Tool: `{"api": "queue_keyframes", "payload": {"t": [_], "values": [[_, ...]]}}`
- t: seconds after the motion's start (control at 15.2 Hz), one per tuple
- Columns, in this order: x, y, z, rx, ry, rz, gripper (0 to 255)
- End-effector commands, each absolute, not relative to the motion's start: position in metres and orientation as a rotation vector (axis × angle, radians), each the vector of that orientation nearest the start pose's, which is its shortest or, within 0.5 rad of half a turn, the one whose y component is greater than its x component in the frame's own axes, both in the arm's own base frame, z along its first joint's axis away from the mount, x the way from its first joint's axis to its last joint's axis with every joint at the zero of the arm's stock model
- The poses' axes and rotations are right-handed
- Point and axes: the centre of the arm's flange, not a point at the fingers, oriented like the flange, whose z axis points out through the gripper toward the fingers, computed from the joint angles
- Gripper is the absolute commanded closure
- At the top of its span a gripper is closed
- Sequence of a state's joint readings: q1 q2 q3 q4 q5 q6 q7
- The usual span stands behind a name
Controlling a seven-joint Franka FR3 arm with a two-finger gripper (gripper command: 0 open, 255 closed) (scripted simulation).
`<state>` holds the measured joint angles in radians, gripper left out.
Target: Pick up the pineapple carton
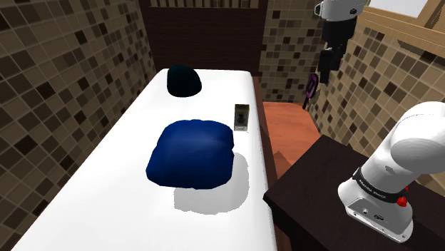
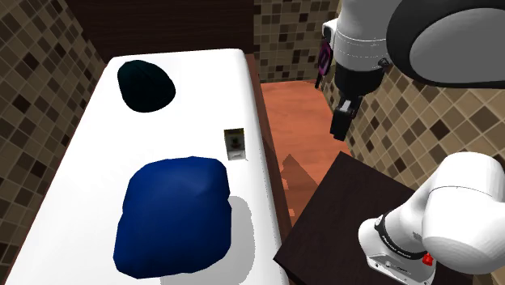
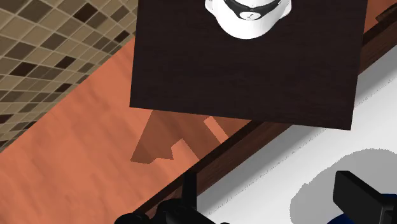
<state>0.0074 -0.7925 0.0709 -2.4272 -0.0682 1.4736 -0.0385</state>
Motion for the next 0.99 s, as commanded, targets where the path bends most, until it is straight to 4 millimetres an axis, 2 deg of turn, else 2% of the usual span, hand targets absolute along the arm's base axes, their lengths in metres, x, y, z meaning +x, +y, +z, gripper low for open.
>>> {"api": "queue_keyframes", "payload": {"t": [0.0, 0.46, 0.92], "values": [[0.291, 0.020, 0.552, -3.248, -0.147, 0.263, 0], [0.351, 0.001, 0.489, -3.214, -0.304, 0.212, 0], [0.414, -0.010, 0.428, -3.171, -0.458, 0.161, 0]]}}
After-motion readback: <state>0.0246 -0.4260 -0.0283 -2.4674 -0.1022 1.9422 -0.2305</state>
